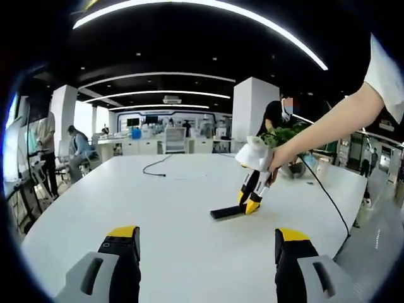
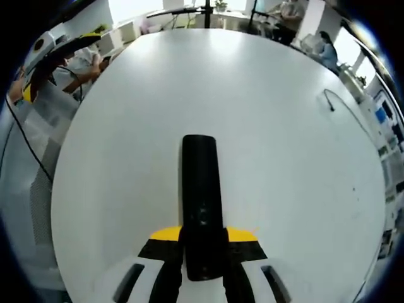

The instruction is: Press the specified remote control buttons in sequence, fully releasing each button before pressing the next.

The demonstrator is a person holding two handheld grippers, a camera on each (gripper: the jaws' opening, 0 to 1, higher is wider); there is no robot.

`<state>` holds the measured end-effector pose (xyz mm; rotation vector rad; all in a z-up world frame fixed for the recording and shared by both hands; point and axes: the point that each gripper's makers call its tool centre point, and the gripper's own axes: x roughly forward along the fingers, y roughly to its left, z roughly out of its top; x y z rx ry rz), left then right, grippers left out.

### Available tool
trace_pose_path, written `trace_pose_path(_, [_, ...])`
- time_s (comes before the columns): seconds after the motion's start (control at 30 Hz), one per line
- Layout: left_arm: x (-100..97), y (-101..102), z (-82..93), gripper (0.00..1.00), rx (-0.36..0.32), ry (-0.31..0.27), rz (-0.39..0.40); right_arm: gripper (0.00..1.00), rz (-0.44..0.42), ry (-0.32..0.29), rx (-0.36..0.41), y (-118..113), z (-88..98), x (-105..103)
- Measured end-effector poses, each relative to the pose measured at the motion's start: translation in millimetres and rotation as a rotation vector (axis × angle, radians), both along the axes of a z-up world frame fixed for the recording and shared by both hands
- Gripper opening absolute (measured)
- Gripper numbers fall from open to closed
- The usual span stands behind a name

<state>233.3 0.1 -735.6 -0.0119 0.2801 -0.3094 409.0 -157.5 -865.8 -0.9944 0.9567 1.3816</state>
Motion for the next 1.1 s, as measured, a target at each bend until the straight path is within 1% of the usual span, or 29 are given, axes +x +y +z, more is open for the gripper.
trace_pose_path(0.4, [0.0, -0.2, -2.0, 0.91, 0.001, 0.005, -0.003, 0.21, 0.012, 0.002, -0.017, 0.9, -0.8, 9.1])
trace_pose_path(0.77, [0.1, 0.6, -5.9, 0.91, 0.012, 0.022, 0.001, 0.21, 0.016, 0.003, -0.024, 2.9, -0.7, 18.0])
trace_pose_path(1.1, [-0.4, 2.5, -6.3, 0.91, 0.011, 0.025, 0.009, 0.21, -0.006, 0.001, -0.027, 3.8, -0.7, 21.2])
